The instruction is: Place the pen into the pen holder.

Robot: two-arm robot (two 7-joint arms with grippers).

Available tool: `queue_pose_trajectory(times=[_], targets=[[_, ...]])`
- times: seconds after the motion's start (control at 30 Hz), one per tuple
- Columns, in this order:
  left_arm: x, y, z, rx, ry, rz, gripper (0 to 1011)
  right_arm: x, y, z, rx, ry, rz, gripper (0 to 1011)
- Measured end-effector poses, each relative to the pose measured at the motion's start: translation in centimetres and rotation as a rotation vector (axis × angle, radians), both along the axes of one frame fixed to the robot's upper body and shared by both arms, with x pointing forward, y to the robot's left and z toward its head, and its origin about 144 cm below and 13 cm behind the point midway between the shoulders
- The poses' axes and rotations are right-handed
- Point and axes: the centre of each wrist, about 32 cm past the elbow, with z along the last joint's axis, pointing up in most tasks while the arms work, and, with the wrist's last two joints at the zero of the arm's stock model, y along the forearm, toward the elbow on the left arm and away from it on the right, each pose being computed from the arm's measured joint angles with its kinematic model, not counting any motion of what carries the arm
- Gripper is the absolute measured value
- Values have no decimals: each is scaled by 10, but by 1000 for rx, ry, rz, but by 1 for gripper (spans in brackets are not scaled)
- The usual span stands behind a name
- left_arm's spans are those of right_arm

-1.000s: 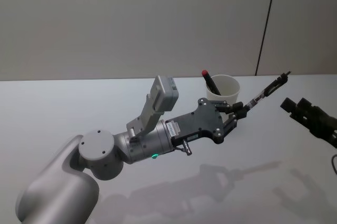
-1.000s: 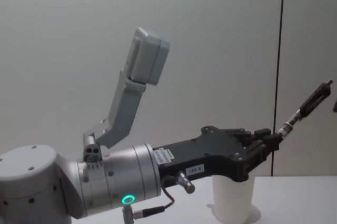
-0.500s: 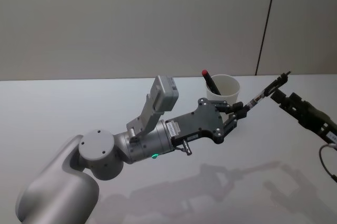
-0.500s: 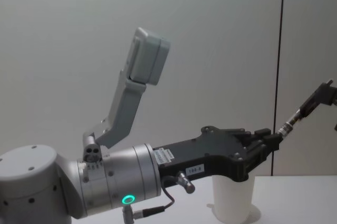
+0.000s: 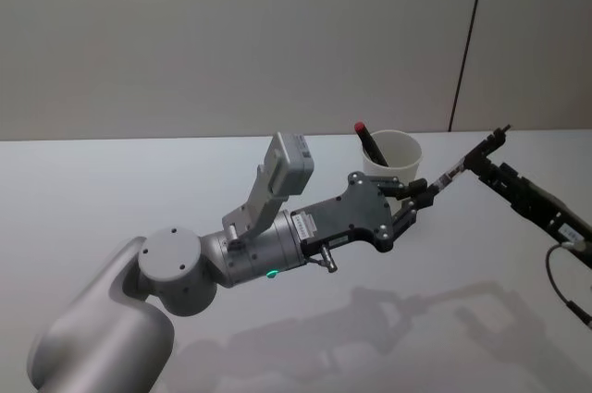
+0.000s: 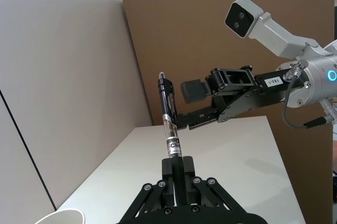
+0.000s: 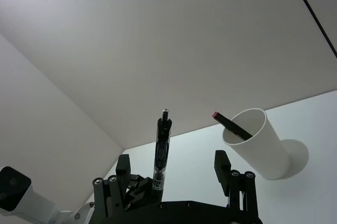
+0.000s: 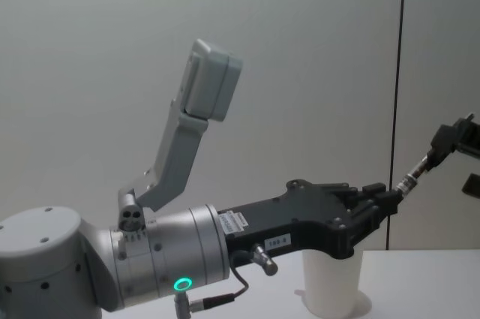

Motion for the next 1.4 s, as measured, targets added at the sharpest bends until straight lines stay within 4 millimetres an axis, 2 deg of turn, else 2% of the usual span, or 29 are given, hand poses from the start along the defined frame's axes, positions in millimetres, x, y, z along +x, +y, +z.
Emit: queue_pose_trajectory(times=[0.5,1.4], targets=[[0,0,0,0,0,0,126,1,8,-2,23,20,-5,1002],[0,0,0,0,0,0,126,0,16,6,33,3,-28,996]])
